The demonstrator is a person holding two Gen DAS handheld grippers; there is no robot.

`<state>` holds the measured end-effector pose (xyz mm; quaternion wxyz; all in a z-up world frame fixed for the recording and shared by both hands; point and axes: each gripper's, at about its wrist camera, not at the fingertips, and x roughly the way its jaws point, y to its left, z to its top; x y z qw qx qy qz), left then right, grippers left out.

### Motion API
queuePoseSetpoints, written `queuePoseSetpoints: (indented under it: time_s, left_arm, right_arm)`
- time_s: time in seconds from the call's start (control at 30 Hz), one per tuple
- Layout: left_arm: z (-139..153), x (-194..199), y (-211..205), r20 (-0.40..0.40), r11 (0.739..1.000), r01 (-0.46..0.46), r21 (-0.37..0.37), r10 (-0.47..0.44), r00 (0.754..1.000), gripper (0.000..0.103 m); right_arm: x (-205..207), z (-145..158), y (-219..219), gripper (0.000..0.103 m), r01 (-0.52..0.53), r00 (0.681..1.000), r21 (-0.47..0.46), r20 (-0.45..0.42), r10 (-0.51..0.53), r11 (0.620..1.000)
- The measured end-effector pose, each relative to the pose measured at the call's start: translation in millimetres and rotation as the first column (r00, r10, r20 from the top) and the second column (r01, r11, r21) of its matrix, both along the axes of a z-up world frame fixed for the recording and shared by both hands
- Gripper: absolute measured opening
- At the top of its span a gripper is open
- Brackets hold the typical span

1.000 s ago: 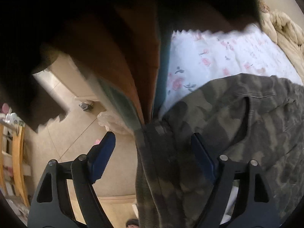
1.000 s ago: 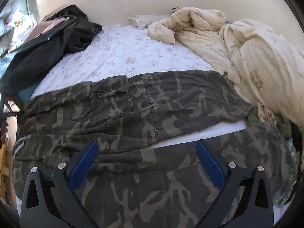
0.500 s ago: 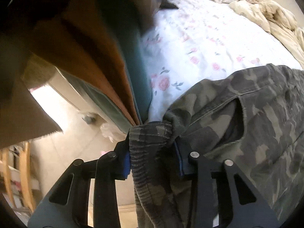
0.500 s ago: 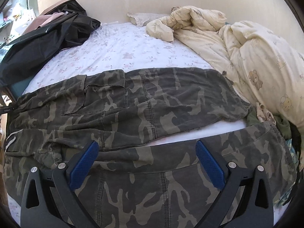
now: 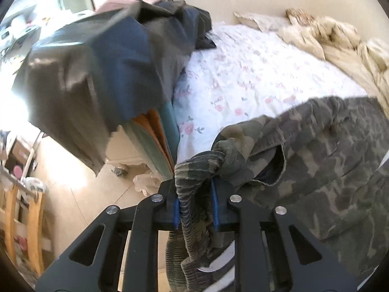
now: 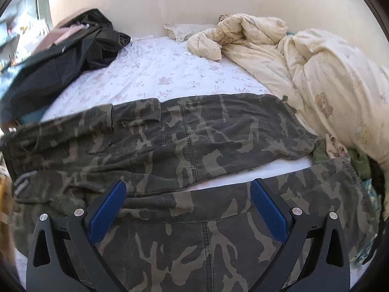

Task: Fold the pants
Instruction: 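Grasp the pants' cuffed leg end with the left gripper, then grasp the other leg hem with the right gripper while the left gripper holds its cuff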

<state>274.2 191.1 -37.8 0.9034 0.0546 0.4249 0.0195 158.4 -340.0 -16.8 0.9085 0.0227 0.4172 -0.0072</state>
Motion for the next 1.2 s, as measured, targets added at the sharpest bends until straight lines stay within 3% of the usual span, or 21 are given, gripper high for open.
queuePoseSetpoints:
  time_s: [0.1,0.2,0.33,0.4,0.57,0.63,0.7,0.73,0.97,1.07,1.2]
  left_arm:
    - [1,-8,-10,0.043,0.999,-0.002,0.043,0.000,0.999,0.016]
    - [-2,-10,-15,0.022,0.999,-0.003,0.050,0.002,1.000,0.016]
    - [-8,-6,-12,0.016,0.998,-0.029,0.063,0.028,0.999,0.016]
    - [-12,1,-12,0.004,0.996,-0.037,0.083,0.037,0.999,0.016]
    - [-24,17,-18,-0.017,0.984,-0.057,0.171,0.061,0.998,0.016]
    - [-31,22,-18,-0.028,0.978,-0.074,0.195,0.081,0.996,0.016]
    - [-39,26,-20,-0.036,0.969,-0.088,0.229,0.099,0.994,0.016]
    - [-44,27,-22,-0.042,0.963,-0.091,0.252,0.105,0.994,0.016]
    - [-58,36,-24,-0.075,0.942,-0.109,0.318,0.139,0.987,0.016]
    - [-62,40,-26,-0.090,0.933,-0.096,0.348,0.135,0.987,0.016]
    - [-65,41,-27,-0.089,0.931,-0.104,0.351,0.143,0.986,0.016]
  right_arm:
    - [15,14,-42,0.103,0.039,0.999,0.057,0.020,-0.041,0.998]
    - [42,23,-96,0.103,0.132,0.991,0.048,0.025,-0.133,0.990]
    - [115,14,-175,0.101,0.227,0.973,0.099,-0.065,-0.221,0.969]
    - [158,6,-202,0.098,0.246,0.965,0.061,-0.111,-0.238,0.967]
    - [258,-17,-256,0.084,0.253,0.945,-0.165,-0.171,-0.280,0.953]
    - [287,-37,-280,0.063,0.259,0.927,-0.176,-0.231,-0.296,0.950]
    - [304,-56,-292,0.049,0.260,0.915,-0.169,-0.270,-0.299,0.951]
    - [312,-66,-296,0.047,0.247,0.916,-0.168,-0.281,-0.287,0.954]
    - [345,-116,-301,0.047,0.197,0.909,-0.253,-0.314,-0.273,0.947]
    - [350,-131,-300,0.050,0.141,0.910,-0.217,-0.356,-0.213,0.966]
    - [352,-143,-289,0.049,0.047,0.905,-0.255,-0.398,-0.149,0.966]
